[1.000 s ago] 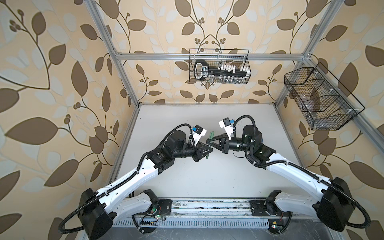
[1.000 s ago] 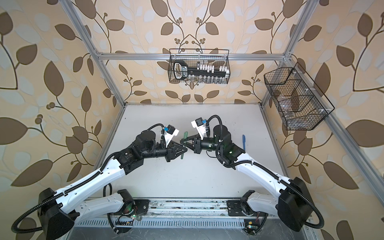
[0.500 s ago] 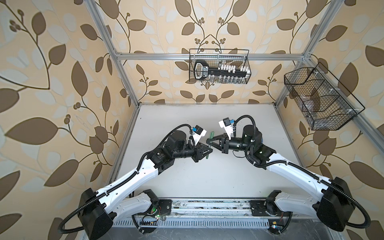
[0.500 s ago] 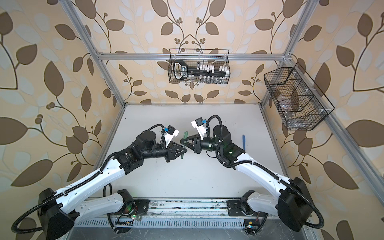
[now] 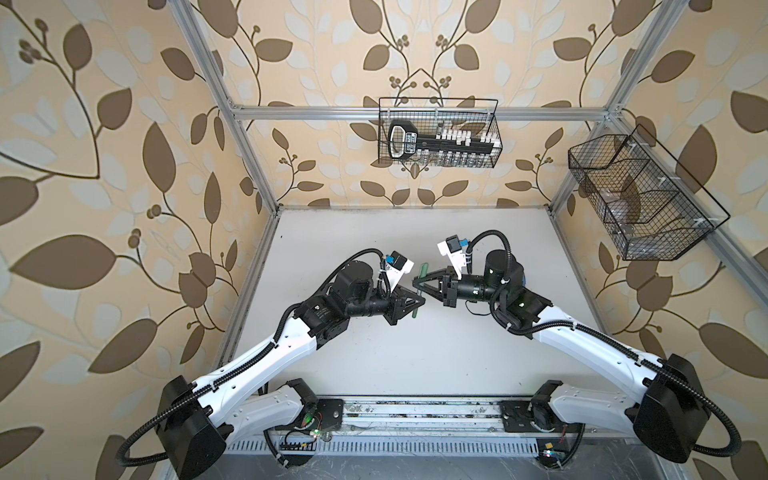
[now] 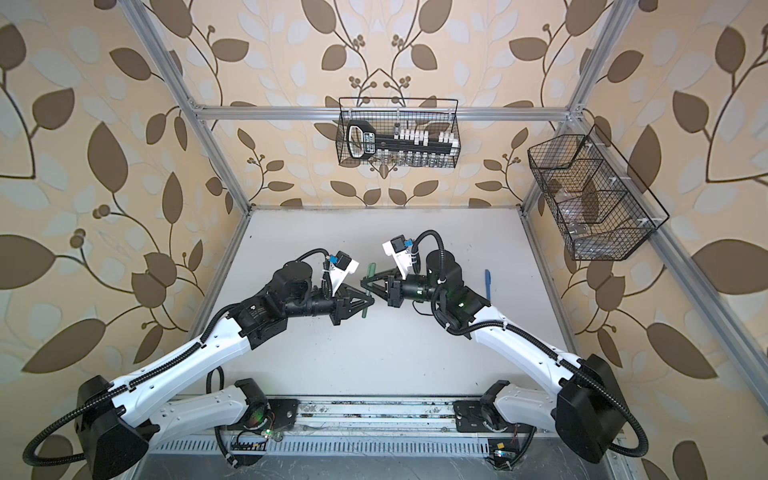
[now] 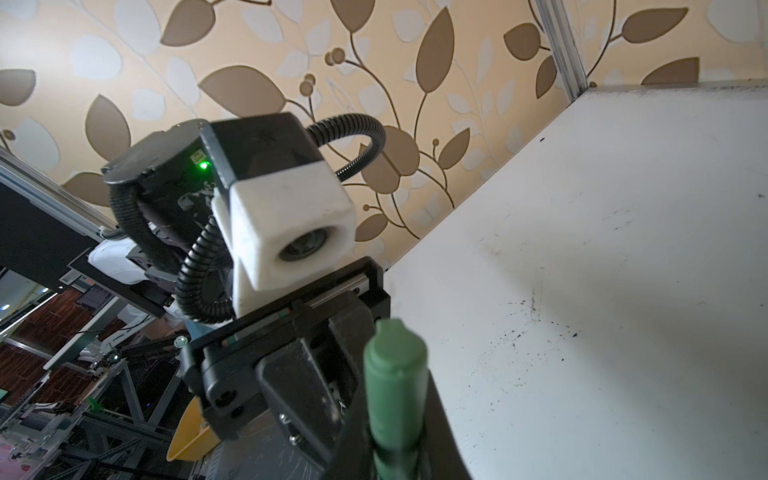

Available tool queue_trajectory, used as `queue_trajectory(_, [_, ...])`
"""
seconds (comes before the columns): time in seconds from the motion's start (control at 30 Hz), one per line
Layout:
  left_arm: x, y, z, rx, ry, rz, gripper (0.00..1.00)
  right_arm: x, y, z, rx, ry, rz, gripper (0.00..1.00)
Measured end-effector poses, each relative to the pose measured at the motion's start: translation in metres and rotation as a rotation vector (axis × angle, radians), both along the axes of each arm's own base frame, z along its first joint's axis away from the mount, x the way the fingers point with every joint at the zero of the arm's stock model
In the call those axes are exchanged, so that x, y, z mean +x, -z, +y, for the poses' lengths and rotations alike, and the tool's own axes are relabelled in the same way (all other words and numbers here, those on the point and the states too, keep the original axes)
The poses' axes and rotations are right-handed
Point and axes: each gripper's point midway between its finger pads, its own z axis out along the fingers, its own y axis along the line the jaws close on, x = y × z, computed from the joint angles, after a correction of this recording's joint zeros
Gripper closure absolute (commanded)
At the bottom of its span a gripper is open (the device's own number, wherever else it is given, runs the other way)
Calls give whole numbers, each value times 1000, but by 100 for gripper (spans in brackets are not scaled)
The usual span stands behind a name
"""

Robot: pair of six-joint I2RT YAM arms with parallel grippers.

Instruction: Insert the pens into the pen caps

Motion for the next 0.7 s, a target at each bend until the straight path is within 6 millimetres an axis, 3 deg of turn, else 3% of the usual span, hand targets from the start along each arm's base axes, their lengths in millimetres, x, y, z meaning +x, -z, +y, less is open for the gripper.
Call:
queue_trajectory(0.07, [1, 1, 0, 4, -4, 1, 100, 1, 1, -1, -13, 10, -8, 61])
queue_trajectory(0.1, [2, 3, 0, 8, -7, 3, 100, 1, 1, -2, -17, 19, -13, 56])
queue_trajectory(0.23, [6, 8, 1, 33, -23, 7, 100, 0, -6, -7, -21, 43, -42, 44])
queue_trajectory(0.47, [9, 10, -1, 50, -22, 3, 100, 7, -14, -19, -18, 100, -57, 42])
queue_trajectory(0.7, [9, 10, -1, 49, -22, 3, 100, 18, -18, -20, -22, 118, -45, 49])
